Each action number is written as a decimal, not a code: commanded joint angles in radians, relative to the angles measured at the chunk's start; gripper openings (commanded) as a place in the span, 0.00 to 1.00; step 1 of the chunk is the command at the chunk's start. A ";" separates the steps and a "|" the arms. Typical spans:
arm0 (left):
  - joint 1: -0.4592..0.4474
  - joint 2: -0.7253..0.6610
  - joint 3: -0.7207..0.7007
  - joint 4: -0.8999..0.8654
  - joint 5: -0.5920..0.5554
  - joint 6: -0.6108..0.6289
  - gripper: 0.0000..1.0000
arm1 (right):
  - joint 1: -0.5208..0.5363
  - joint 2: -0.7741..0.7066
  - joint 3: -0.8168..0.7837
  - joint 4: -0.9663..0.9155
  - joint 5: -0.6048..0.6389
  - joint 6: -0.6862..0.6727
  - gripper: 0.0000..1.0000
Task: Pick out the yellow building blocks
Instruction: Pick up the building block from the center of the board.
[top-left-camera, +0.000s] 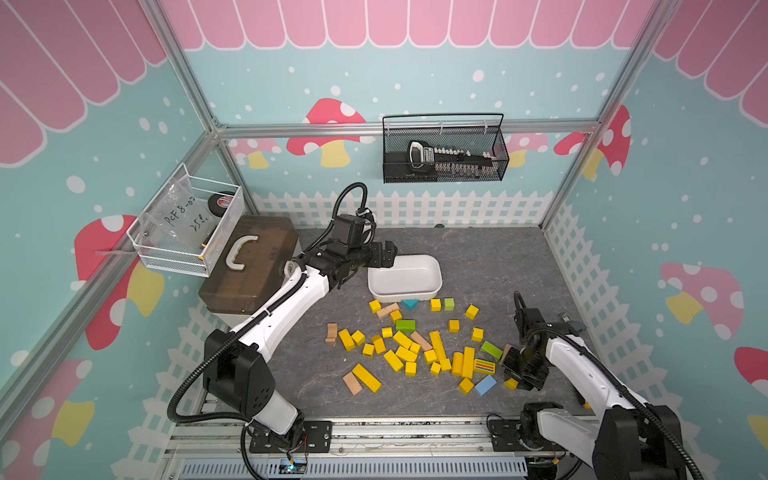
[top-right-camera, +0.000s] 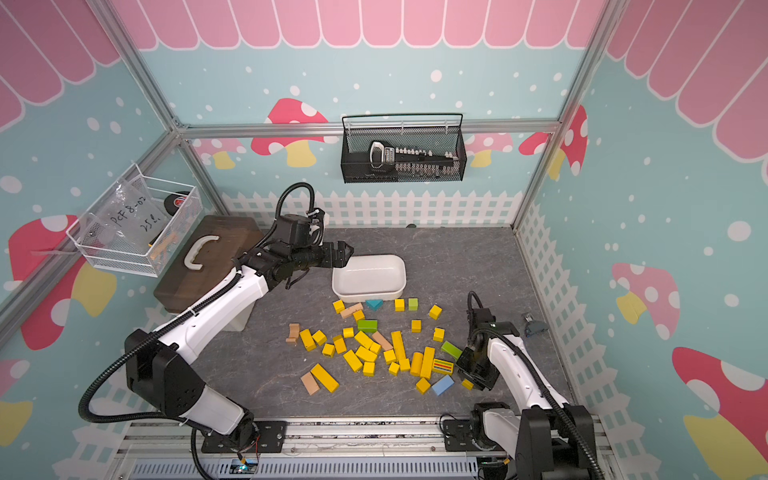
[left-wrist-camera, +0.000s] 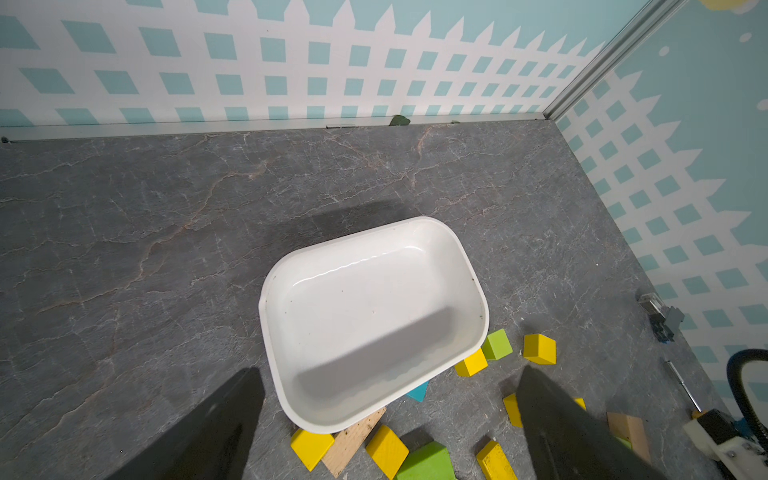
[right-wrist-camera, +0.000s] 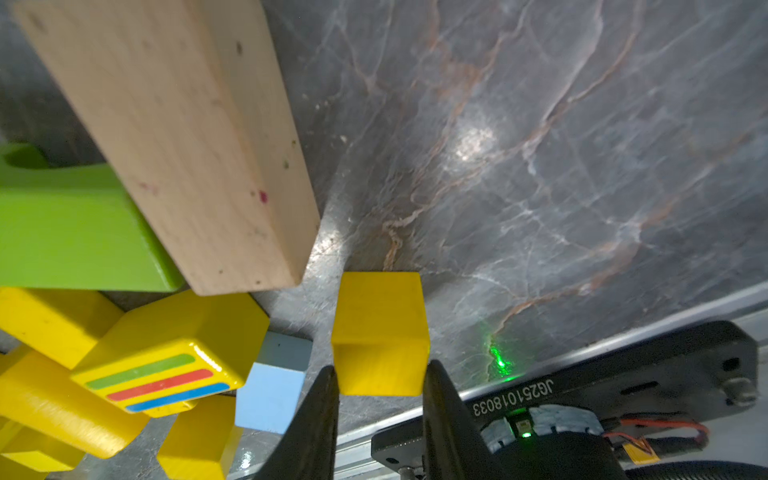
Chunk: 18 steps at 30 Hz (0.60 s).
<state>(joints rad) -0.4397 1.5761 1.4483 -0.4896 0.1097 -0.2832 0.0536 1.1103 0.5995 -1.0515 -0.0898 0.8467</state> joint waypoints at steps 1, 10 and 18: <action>0.003 -0.002 0.021 -0.005 0.015 -0.011 1.00 | 0.003 0.012 -0.005 0.019 0.011 -0.003 0.33; 0.005 0.004 0.021 -0.006 0.014 -0.008 1.00 | 0.003 0.033 -0.019 0.042 0.007 -0.011 0.38; 0.021 0.007 0.023 -0.004 0.024 -0.010 1.00 | 0.003 -0.011 0.011 0.035 0.006 -0.068 0.15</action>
<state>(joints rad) -0.4309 1.5764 1.4483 -0.4896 0.1177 -0.2848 0.0536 1.1244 0.5911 -1.0050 -0.0887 0.8124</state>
